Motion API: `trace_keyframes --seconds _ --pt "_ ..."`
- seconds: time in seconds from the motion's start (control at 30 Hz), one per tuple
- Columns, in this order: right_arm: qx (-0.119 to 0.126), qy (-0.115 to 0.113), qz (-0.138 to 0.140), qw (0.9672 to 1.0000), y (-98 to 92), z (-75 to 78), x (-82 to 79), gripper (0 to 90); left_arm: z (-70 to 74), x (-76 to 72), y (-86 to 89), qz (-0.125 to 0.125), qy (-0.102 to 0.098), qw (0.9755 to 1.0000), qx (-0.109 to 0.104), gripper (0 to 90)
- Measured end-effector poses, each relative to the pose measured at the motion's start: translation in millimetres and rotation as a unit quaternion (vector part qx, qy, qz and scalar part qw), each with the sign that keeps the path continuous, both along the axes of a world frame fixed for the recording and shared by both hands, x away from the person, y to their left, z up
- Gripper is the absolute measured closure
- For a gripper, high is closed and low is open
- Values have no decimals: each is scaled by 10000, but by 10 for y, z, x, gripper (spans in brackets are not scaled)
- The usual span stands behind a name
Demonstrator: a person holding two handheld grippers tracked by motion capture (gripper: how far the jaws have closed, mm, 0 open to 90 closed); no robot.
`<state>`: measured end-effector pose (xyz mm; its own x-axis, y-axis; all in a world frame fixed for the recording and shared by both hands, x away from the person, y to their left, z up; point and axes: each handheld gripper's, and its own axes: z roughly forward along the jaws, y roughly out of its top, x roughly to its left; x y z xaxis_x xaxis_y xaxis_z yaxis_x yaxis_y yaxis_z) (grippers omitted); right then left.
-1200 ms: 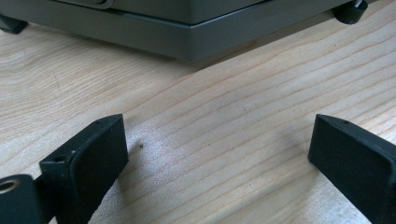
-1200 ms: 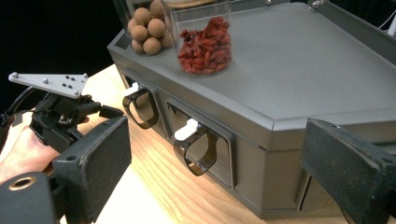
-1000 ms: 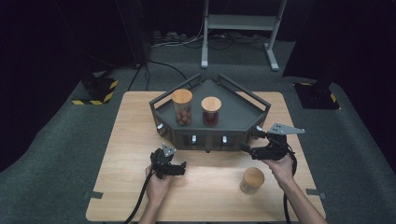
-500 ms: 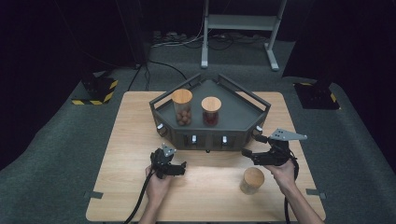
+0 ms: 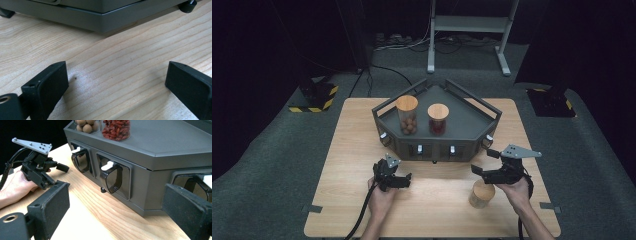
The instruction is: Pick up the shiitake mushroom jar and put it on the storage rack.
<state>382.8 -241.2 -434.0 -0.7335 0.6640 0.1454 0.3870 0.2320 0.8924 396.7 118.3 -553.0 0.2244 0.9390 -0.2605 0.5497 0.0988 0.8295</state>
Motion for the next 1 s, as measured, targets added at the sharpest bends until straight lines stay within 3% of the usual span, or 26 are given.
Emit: trace_keyframes --seconds 1.0 --pt "-2 1 49 10000 -31 -249 -230 73 0 0 1 -1 1 10000 4 46"
